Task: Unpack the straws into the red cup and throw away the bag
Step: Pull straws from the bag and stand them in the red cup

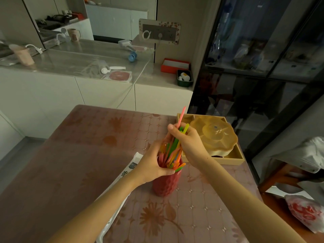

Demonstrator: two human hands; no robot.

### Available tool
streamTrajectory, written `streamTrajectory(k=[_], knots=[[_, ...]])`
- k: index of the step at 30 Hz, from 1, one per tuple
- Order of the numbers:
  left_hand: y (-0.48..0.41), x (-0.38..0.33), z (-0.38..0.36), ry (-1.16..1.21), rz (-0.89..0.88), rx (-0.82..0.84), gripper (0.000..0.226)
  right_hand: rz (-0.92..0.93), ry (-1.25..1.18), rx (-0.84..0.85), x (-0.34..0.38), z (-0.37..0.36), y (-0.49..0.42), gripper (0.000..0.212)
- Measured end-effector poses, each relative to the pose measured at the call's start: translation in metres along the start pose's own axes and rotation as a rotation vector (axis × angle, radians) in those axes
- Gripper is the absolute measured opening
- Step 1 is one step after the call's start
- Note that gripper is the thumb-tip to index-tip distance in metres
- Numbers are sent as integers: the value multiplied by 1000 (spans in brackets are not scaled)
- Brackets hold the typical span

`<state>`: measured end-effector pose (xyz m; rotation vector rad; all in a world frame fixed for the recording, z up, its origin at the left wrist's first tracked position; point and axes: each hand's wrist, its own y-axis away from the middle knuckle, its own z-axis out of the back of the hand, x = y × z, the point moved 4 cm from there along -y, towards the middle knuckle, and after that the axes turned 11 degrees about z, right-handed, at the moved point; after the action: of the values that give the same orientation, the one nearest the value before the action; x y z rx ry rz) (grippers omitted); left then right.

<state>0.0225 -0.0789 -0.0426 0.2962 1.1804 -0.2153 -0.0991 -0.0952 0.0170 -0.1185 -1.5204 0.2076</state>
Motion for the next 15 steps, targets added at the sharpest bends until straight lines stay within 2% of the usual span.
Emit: streamTrajectory(k=[2,5,7,12,15], knots=[[-1,4,0,17,23,5,97,-37,-26,49,-3,0,4,28],[-2,10,1,22,71,35,107,-77,-14,141,1,4,8,52],[-3,14,1,23,78,69,108,-71,53,188,5,8,10,58],[2,22,20,129,157,158,104,40,77,104,30,19,7,43],[3,38,47,225,294,1,88,80,83,72,43,19,5,28]])
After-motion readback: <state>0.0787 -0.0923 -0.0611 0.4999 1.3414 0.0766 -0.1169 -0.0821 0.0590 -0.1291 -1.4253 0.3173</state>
